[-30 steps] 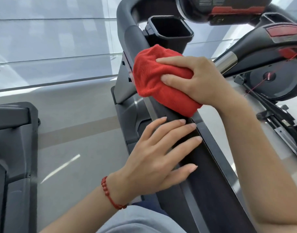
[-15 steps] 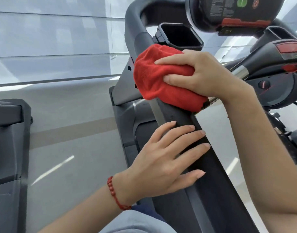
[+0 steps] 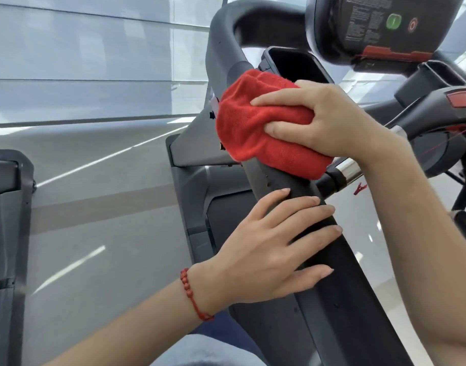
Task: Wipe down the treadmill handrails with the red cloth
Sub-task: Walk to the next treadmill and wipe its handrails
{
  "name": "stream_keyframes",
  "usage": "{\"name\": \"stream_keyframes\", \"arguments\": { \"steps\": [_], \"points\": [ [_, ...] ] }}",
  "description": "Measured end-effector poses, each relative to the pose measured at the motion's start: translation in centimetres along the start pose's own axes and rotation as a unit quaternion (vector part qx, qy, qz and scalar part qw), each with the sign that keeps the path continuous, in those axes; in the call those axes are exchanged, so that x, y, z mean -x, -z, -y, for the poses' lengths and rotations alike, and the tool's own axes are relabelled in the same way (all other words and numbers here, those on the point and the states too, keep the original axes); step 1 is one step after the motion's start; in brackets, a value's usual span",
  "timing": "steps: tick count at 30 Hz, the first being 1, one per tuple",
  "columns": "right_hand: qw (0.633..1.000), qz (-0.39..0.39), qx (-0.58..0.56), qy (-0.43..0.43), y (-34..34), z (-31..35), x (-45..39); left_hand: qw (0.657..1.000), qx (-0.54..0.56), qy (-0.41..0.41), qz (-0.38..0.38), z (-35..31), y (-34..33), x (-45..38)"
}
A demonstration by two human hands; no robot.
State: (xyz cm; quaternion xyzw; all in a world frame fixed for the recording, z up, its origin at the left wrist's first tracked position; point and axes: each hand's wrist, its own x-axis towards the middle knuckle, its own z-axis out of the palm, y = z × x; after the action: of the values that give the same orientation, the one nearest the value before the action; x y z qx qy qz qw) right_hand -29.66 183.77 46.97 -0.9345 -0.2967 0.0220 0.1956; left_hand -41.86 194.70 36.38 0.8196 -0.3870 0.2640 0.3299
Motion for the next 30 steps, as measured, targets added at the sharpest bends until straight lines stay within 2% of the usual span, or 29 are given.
{"name": "stream_keyframes", "arguments": {
  "steps": [5,11,18,25,30],
  "points": [
    [0.998,0.048,-0.033,0.011,0.6,-0.7,-0.3,0.999,-0.001,0.027,-0.016,2.0,0.6,-0.9],
    [1.0,-0.012,-0.025,0.007,0.2,-1.6,-4.5,1.0,-0.018,0.014,-0.011,3.8,0.4,-1.7],
    [0.997,0.05,-0.043,0.044,0.6,-2.4,-4.0,0.999,0.009,0.001,-0.035,4.6,0.2,-1.9],
    [0.999,-0.012,-0.046,-0.009,0.2,-2.6,-7.6,0.999,0.003,0.032,-0.039,7.7,0.7,-3.1],
    [0.999,0.023,-0.047,0.008,0.5,-2.6,-6.8,0.999,-0.007,0.033,-0.034,8.5,0.6,-3.1]
  ]
}}
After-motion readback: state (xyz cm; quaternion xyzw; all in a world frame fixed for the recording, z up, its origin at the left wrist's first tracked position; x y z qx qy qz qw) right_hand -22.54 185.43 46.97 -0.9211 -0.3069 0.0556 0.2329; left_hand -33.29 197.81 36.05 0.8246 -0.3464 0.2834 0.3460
